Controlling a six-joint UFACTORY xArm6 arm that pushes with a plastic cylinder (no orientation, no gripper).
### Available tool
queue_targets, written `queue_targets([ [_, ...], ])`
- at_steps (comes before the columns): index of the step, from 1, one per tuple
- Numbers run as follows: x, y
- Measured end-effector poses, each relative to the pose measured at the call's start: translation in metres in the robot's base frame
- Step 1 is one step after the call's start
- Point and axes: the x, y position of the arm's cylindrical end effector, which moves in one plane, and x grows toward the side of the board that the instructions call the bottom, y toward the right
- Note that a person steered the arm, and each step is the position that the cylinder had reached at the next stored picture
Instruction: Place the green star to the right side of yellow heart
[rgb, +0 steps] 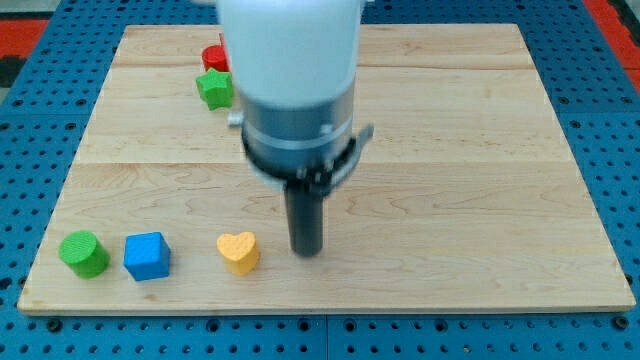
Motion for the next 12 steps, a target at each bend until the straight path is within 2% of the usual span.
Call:
queue_targets([
  [1, -0.068, -0.012],
  [2, -0.07, -0.114],
  [3, -0.112, -0.192],
  [4, -0.191, -0.238],
  [5, -0.221, -0.206],
  [7, -0.208, -0.038],
  [9, -0.123, -0.025],
  [10, -0.162, -0.022],
  [11, -0.154, 0.002],
  [12, -0.105, 0.006],
])
